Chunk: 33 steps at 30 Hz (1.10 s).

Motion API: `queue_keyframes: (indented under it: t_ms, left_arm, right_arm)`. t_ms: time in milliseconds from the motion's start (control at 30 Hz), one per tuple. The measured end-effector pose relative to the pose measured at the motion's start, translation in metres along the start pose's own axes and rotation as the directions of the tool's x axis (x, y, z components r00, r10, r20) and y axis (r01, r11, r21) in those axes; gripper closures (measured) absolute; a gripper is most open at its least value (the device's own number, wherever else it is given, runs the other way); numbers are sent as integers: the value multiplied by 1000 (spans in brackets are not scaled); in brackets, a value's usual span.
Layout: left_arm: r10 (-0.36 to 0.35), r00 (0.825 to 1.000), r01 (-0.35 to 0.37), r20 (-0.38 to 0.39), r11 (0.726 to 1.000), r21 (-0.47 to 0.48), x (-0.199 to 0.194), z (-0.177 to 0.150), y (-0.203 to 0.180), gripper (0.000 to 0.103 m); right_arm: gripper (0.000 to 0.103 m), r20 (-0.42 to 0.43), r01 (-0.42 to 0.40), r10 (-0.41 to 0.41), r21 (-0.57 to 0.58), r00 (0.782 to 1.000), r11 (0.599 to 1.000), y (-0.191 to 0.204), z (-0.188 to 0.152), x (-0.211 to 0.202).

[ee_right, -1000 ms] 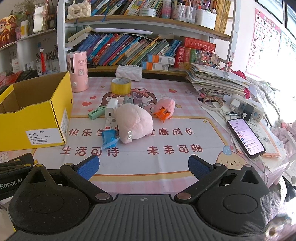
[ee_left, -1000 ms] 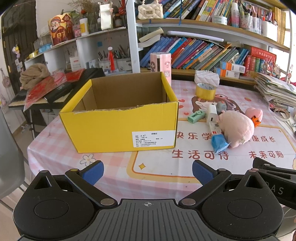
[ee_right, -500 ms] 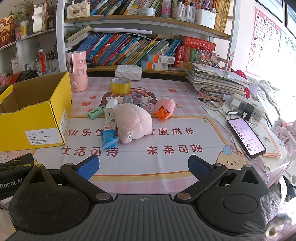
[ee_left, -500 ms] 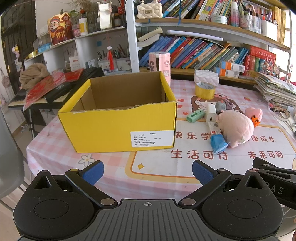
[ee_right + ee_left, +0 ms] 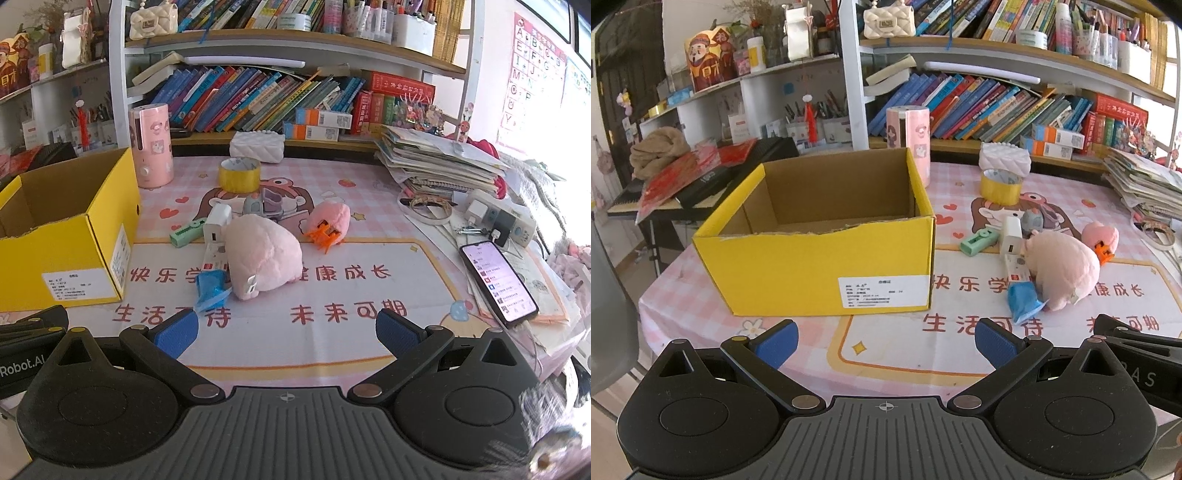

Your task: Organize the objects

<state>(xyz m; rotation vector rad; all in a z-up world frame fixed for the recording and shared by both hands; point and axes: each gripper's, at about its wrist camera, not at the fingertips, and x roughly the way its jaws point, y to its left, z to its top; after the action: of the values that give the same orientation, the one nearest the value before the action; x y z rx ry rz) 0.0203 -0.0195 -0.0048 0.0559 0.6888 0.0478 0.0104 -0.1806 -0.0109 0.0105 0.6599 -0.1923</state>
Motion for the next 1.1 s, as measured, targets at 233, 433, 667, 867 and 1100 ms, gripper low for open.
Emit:
queue_keyframes:
  t_ms: [233, 433, 667, 867, 1100]
  left_arm:
    - [1, 1000, -1, -23, 1000, -16, 13, 7, -11, 0]
    - [5, 999, -6, -40, 999, -34, 28, 14, -20, 0]
    - [20, 997, -24, -69, 998, -54, 47, 20, -29, 0]
    - [11, 994, -18, -105, 997, -73, 60, 24, -39, 0]
    - [42, 990, -57, -136, 992, -110, 68, 25, -43, 0]
  right_arm:
    - [0, -25, -12, 11, -17, 1000, 1000, -6, 13, 18]
    - [0, -40, -35, 34, -40, 999, 999, -11, 25, 37]
    - [0, -60, -93, 88, -81, 994, 992, -18, 40, 64]
    - [0, -76, -168, 158, -146, 985, 975, -20, 57, 93]
    - [4, -116, -273, 250, -281, 961, 920, -10, 77, 133]
